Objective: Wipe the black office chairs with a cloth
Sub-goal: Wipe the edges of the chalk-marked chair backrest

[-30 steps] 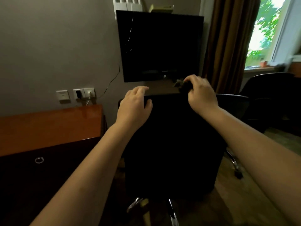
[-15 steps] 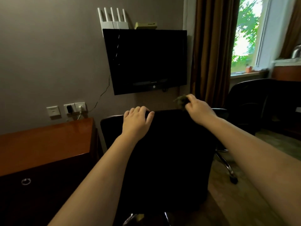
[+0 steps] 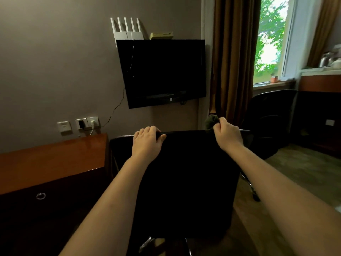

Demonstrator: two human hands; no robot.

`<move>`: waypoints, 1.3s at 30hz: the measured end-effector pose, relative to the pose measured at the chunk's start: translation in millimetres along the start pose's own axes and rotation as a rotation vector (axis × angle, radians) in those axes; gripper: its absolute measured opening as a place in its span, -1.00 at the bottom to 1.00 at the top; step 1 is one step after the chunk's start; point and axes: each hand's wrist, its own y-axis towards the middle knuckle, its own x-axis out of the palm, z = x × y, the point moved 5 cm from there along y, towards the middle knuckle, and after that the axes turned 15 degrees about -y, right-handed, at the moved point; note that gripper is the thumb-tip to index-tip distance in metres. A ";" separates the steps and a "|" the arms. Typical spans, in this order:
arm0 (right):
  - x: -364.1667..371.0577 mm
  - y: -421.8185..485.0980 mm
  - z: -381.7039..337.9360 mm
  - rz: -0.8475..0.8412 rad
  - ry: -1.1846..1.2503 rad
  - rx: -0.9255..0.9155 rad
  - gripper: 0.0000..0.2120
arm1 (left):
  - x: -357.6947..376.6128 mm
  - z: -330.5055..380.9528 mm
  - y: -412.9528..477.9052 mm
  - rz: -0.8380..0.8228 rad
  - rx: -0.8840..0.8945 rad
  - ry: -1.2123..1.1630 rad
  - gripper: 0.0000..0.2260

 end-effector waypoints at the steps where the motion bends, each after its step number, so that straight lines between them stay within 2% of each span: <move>1: -3.3 -7.1 -1.0 0.004 -0.004 -0.008 -0.75 | -2.5 1.9 -4.7 0.003 0.003 -0.004 -0.69; 7: -16.4 -39.9 -10.7 0.006 -0.040 -0.013 -0.75 | -17.8 4.7 -26.1 -0.023 0.002 -0.031 -0.71; 18: -24.0 -78.1 -40.1 0.132 -0.119 -0.127 -0.75 | -42.8 -8.3 -72.1 0.017 0.013 -0.053 -0.72; 25: -33.0 -89.4 -43.5 0.067 -0.132 -0.097 -0.71 | -46.3 -3.4 -86.7 0.041 0.005 -0.048 -0.71; 29: -28.4 -91.5 -46.5 0.132 -0.147 -0.106 -0.73 | -51.7 -6.7 -93.6 0.044 0.004 -0.066 -0.71; 32: -25.8 -92.2 -47.4 0.115 -0.132 -0.114 -0.76 | -54.5 -6.0 -97.9 0.037 -0.001 -0.073 -0.70; 39: -29.9 -91.0 -44.7 0.063 -0.121 -0.084 -0.69 | -52.2 -1.5 -93.8 0.039 -0.010 -0.075 -0.70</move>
